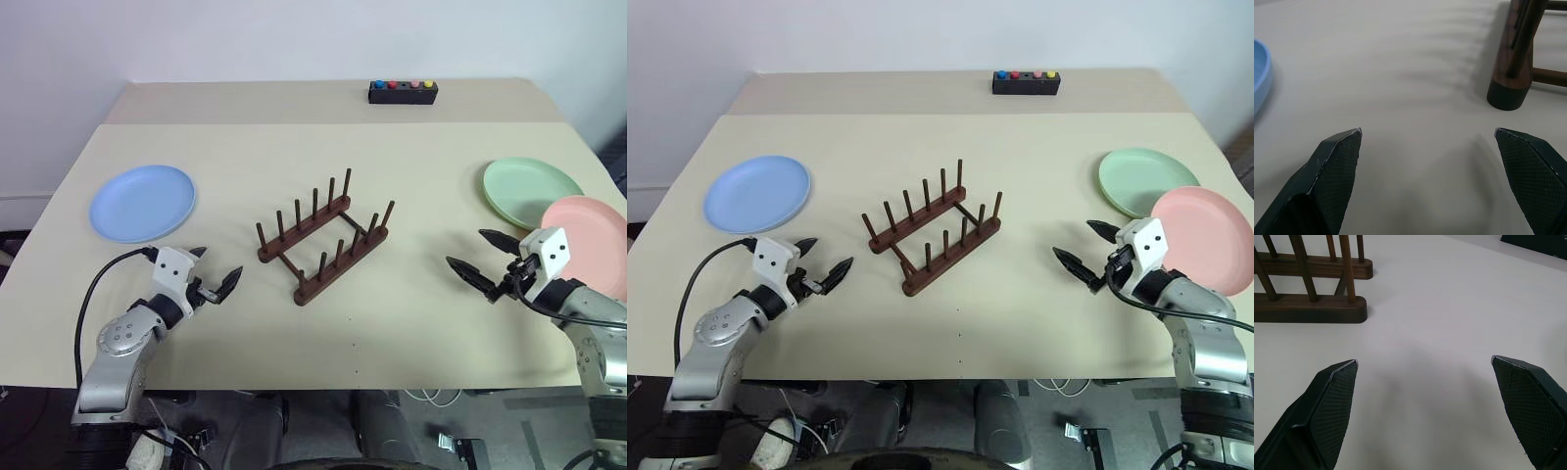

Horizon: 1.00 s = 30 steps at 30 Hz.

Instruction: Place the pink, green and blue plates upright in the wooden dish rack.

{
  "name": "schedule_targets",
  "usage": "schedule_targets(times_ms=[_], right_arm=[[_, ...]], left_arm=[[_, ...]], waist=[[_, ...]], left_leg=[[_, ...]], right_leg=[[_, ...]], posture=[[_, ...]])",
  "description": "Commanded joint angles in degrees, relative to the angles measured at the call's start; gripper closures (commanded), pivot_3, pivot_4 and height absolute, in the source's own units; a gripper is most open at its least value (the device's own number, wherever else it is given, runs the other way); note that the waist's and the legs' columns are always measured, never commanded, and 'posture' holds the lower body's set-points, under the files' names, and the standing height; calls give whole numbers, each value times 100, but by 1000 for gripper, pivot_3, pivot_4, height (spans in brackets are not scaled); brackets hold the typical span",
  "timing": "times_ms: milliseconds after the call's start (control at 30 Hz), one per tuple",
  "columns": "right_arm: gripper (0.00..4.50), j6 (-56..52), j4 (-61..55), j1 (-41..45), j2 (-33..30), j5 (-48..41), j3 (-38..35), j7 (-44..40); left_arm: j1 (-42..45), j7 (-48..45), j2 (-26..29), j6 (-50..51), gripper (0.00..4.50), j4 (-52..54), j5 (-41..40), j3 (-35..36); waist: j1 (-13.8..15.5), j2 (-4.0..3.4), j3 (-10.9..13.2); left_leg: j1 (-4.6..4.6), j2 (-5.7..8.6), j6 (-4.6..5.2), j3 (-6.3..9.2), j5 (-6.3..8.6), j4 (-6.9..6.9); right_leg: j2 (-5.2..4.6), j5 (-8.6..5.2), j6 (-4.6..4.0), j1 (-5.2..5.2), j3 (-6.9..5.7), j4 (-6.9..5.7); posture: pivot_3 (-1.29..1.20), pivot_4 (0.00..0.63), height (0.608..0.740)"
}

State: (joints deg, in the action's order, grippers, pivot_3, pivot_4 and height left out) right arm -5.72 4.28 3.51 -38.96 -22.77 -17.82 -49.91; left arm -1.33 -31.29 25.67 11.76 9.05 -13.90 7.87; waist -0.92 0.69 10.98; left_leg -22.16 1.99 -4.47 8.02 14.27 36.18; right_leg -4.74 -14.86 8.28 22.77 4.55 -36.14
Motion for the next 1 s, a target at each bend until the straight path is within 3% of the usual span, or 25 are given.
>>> schedule_targets(times_ms=[33,400,667,833,1000], right_arm=[[36,137,-64,56,-60,-44,-176,14],[36,265,-27,167,169,59,44,186],[36,199,-316,160,502,259,401,453],[36,-37,-814,53,496,125,413,553],[36,-147,-1437,-425,556,130,511,650]], left_arm=[[60,-7,20,-140,0,125,23,-1],[-14,-43,67,-111,0,213,12,45],[-136,-764,384,65,0,251,-347,-16],[-327,-1412,722,356,0,493,-568,-253],[-52,-1734,787,337,0,458,-149,-1151]], waist=[[0,0,0],[-7,0,0],[-8,0,0],[-14,-8,3],[41,-14,-4]], left_leg=[[0,0,0,0,0,0],[0,0,0,0,0,-2],[0,0,0,0,0,0],[-2,0,0,-1,0,-4],[-1,1,0,1,0,0]], right_leg=[[0,0,0,0,0,0],[0,0,0,1,0,0],[0,0,0,0,0,0],[0,-1,-2,5,1,0],[-1,-11,-17,-4,0,4]], posture=[[0,150,740],[0,150,740],[0,150,740],[0,150,740],[0,150,740]])
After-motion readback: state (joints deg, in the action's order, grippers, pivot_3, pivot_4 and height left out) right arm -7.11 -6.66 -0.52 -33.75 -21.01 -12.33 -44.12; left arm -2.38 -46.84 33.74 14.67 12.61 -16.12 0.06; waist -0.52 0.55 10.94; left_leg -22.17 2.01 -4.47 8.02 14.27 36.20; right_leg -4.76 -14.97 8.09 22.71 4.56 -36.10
